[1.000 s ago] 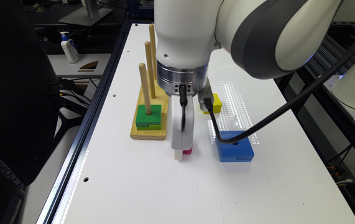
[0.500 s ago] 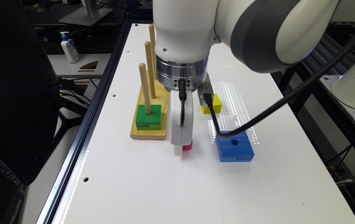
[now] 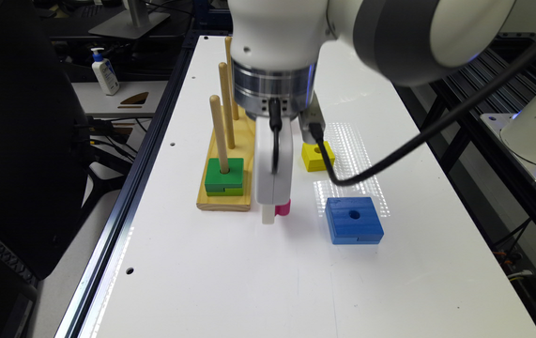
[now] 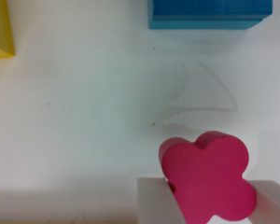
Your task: Pick up pink flower.
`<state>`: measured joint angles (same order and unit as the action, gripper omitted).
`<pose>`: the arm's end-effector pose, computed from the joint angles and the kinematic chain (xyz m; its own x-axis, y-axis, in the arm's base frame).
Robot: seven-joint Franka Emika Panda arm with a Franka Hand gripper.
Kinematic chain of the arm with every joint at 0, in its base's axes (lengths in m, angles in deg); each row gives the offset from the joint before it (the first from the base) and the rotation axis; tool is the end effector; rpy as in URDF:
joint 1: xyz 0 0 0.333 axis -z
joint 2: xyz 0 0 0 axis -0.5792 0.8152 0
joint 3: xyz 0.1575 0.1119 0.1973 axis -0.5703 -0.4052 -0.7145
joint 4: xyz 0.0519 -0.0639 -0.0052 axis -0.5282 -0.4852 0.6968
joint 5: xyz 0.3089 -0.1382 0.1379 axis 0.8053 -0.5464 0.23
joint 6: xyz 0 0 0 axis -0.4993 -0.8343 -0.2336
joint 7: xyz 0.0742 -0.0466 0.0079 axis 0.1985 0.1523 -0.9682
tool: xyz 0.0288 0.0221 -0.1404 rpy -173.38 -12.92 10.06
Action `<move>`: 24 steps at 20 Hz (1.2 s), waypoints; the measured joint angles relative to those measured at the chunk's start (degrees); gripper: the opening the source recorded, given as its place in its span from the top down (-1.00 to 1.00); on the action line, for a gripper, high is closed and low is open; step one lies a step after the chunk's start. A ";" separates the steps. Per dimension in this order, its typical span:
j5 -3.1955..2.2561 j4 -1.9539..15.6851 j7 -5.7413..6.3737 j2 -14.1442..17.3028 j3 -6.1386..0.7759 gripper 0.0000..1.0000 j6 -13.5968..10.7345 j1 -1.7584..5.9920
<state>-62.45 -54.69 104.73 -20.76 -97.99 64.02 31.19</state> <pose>0.5258 0.1682 0.1730 0.7210 -0.6918 -0.0409 -0.6929 -0.7189 -0.0556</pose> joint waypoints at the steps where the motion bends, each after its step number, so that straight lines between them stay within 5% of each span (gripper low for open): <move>1: 0.00 -0.01 0.04 -0.72 -0.04 1.00 -0.81 0.00; 10: 0.00 -0.12 0.20 -2.47 -0.24 1.00 -2.35 -0.01; 24: 0.17 -0.03 0.81 -10.04 -0.80 1.00 -9.29 0.02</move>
<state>-62.28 -54.73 105.54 -30.81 -98.79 54.72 31.21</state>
